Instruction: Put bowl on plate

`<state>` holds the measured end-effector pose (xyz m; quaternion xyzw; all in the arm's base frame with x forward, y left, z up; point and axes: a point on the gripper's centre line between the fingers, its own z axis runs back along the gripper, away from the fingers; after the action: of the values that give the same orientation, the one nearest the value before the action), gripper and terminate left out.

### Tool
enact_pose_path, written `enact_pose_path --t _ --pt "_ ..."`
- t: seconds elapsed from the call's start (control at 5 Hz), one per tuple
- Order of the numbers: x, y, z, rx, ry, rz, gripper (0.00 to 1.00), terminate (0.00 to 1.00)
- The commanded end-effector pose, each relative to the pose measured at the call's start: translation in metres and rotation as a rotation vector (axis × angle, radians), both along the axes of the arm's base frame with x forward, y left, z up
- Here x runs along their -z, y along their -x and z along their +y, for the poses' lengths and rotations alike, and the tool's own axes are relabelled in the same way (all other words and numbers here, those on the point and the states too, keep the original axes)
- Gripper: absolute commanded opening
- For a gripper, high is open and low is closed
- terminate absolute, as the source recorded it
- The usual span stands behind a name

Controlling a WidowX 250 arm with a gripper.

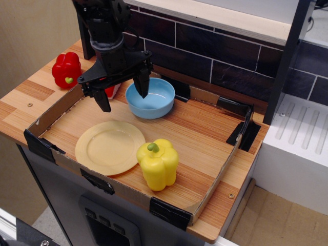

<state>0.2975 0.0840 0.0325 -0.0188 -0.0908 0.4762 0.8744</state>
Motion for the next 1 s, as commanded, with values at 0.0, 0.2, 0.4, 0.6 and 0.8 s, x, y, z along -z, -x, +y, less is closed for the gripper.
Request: enact_pose_path --t 0.0,0.2,0.4,0.6,0.8 --pt "0.006 -0.006 0.006 -0.058 -0.043 0.021 0.00 0.00" --pt "0.014 -0.007 0.005 -0.041 -0.041 0.021 0.00 0.00" --pt "0.008 -0.008 0.000 -0.012 -0.019 -0.004 0.00 0.00" --pt "0.001 -0.012 -0.008 0.035 0.028 -0.003 0.00 0.00" --pt "-0.017 -0.013 -0.021 0.083 0.072 -0.033 0.00 0.00"
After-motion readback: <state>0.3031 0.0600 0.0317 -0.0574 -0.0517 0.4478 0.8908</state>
